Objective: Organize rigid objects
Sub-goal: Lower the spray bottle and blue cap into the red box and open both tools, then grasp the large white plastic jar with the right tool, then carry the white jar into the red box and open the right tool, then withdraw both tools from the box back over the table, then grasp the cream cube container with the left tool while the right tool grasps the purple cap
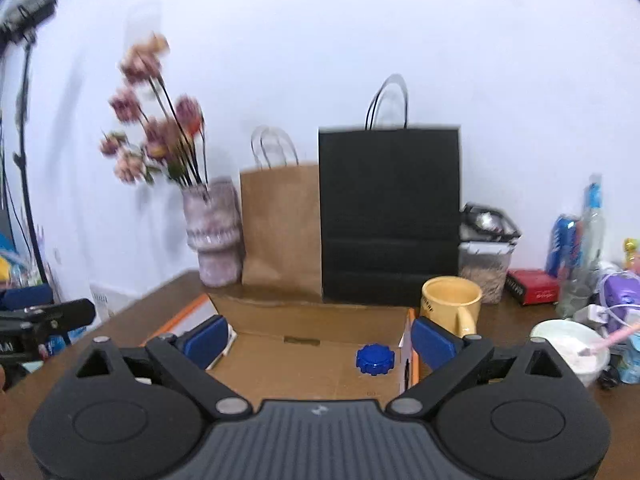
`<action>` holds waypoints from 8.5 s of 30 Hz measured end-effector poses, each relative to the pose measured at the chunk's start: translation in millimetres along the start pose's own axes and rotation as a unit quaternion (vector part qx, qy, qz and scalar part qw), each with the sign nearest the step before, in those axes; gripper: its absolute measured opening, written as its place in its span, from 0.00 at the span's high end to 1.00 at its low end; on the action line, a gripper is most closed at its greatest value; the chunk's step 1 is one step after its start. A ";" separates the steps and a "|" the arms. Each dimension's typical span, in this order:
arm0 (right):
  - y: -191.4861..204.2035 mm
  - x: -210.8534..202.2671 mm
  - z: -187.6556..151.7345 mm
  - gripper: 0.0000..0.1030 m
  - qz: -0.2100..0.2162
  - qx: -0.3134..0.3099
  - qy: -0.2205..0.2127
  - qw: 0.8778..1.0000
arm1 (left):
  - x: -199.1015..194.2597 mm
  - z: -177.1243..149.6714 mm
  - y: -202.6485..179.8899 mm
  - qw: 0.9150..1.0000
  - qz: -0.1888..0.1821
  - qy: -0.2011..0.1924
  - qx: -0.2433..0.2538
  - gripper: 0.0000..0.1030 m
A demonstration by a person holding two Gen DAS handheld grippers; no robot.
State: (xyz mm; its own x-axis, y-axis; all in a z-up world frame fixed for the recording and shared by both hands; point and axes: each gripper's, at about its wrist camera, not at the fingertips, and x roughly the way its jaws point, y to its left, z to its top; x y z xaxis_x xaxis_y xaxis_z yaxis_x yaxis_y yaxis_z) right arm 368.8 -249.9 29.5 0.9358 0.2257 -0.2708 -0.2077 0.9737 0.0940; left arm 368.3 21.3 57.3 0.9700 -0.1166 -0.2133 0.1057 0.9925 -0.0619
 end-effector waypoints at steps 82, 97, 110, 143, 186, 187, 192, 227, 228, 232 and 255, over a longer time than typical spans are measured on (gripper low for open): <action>-20.1 -49.4 -147.3 0.71 0.146 0.139 0.144 0.969 | -50.0 -126.1 -93.3 0.969 -0.108 0.203 -0.089 0.72; 5.0 -130.2 -172.3 0.72 0.129 0.144 0.132 0.972 | -109.6 -141.4 -92.9 0.970 -0.115 0.198 -0.077 0.65; 19.9 -142.5 -127.0 0.73 0.111 0.093 0.064 0.987 | -120.1 -104.7 -89.0 0.984 -0.127 0.108 -0.071 0.76; 16.4 289.3 -5.6 0.77 0.114 0.084 0.227 0.964 | 269.2 -16.5 17.6 0.969 -0.057 0.237 -0.049 0.81; -14.0 -14.3 17.3 0.14 -0.015 -0.015 0.038 0.999 | -12.9 37.5 -25.9 0.998 0.031 0.050 0.022 0.01; -13.7 -22.1 12.5 0.14 -0.007 -0.006 0.038 0.999 | -21.1 34.9 -25.9 0.998 0.029 0.044 0.022 0.00; -2.9 -70.8 -15.0 0.10 0.014 0.022 0.033 0.999 | -74.1 15.1 -29.0 0.998 0.037 0.024 0.045 0.00; 73.4 -272.5 -166.3 0.00 -0.019 0.000 -0.025 1.000 | -275.7 -107.3 -23.4 0.998 0.052 0.008 0.027 0.00; 71.6 -267.7 -167.2 0.00 -0.021 0.001 -0.020 1.000 | -269.7 -109.6 -24.4 0.998 0.052 0.015 0.026 0.00; 60.6 -242.0 -168.7 0.00 -0.027 0.016 0.004 1.000 | -239.6 -117.9 -29.4 0.997 0.049 0.048 0.023 0.00; 38.6 -65.9 -141.9 0.18 0.031 -0.015 0.095 0.995 | -8.8 -113.5 -54.4 0.988 0.044 0.145 0.010 0.00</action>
State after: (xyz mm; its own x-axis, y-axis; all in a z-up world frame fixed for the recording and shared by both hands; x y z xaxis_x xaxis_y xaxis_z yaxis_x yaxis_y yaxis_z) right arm 258.7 -222.7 -85.0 0.8505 0.2843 -0.4426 -0.2739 0.9577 0.0889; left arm 329.1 -36.0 -48.2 0.8729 -0.0327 -0.4869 0.0306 0.9995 -0.0124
